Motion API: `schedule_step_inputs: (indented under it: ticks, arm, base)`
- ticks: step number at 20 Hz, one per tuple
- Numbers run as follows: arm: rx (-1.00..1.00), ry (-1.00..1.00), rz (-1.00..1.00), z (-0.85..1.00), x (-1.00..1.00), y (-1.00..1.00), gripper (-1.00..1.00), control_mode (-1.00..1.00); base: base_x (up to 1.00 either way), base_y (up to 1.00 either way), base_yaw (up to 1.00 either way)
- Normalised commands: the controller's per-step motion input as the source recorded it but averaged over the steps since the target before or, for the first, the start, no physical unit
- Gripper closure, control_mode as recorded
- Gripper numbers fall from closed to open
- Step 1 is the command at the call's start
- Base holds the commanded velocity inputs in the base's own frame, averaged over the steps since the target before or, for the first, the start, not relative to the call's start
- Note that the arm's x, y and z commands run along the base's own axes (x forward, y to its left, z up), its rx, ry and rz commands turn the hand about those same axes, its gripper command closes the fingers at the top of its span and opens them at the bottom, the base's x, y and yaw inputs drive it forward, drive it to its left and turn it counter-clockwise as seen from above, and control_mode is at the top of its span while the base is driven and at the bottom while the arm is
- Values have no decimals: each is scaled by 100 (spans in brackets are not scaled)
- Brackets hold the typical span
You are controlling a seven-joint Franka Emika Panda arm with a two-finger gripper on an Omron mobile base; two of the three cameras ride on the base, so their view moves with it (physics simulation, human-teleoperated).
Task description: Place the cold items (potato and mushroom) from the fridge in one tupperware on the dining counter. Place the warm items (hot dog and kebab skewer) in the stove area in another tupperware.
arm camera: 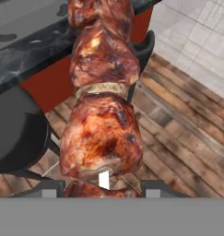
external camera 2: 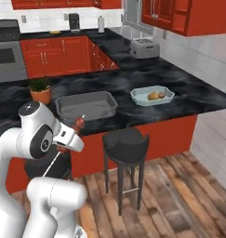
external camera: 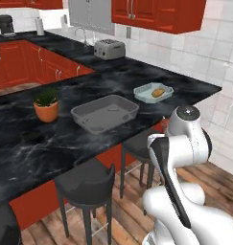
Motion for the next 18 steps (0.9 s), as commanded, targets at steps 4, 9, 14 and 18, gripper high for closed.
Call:
schedule_step_inputs:
  ticks: [4, 9, 14, 18]
  arm:
    - [0, 0, 0, 0, 0, 0, 100, 100]
    - [0, 0, 0, 0, 0, 0, 100, 100]
    - [0, 0, 0, 0, 0, 0, 100, 100]
    - [0, 0, 0, 0, 0, 0, 100, 100]
  base:
    - [75, -49, 43]
    - [53, -39, 49]
    - [66, -37, 54]
    - [77, -53, 46]
